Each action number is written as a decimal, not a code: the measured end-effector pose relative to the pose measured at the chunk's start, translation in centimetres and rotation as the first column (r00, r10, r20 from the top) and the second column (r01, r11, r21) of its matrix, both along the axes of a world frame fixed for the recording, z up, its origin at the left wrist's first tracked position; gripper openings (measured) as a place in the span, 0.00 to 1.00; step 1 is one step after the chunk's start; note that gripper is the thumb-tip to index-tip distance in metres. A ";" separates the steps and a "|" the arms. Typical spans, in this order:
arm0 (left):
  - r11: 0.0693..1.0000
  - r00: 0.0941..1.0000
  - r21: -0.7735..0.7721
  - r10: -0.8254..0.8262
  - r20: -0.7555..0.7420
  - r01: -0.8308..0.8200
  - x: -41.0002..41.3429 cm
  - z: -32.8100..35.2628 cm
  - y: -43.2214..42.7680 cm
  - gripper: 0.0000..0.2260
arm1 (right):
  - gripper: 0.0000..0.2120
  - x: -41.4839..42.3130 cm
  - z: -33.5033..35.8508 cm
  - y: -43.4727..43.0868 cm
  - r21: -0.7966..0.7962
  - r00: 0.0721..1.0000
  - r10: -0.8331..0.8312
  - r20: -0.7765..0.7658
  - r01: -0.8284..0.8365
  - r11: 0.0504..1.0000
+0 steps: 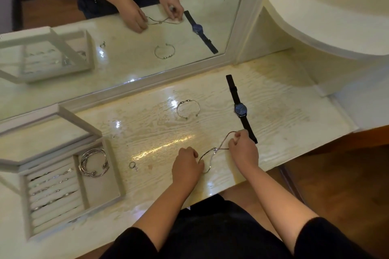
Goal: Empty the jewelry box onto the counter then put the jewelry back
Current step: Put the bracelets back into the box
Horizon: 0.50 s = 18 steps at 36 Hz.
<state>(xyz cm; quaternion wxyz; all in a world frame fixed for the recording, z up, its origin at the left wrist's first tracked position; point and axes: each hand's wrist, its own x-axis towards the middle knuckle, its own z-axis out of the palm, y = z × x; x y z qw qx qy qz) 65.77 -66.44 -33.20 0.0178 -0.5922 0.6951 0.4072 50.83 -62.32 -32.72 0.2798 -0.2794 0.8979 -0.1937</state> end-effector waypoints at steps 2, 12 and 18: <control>1.000 0.999 -0.019 -0.015 0.033 0.016 -0.2 0.0 0.1 0.07 | 0.10 -0.4 -0.1 0.0 0.001 1.000 -0.012 -0.011 0.012 1.000; 0.998 0.996 -0.058 0.005 0.090 0.001 -1.1 0.1 0.5 0.05 | 0.11 -2.0 -0.1 0.0 0.047 0.999 -0.034 -0.019 0.035 0.998; 0.996 0.992 -0.090 -0.010 0.123 0.022 -1.4 0.2 0.6 0.07 | 0.08 -2.3 -0.1 -0.1 0.106 0.999 0.029 -0.039 -0.025 0.994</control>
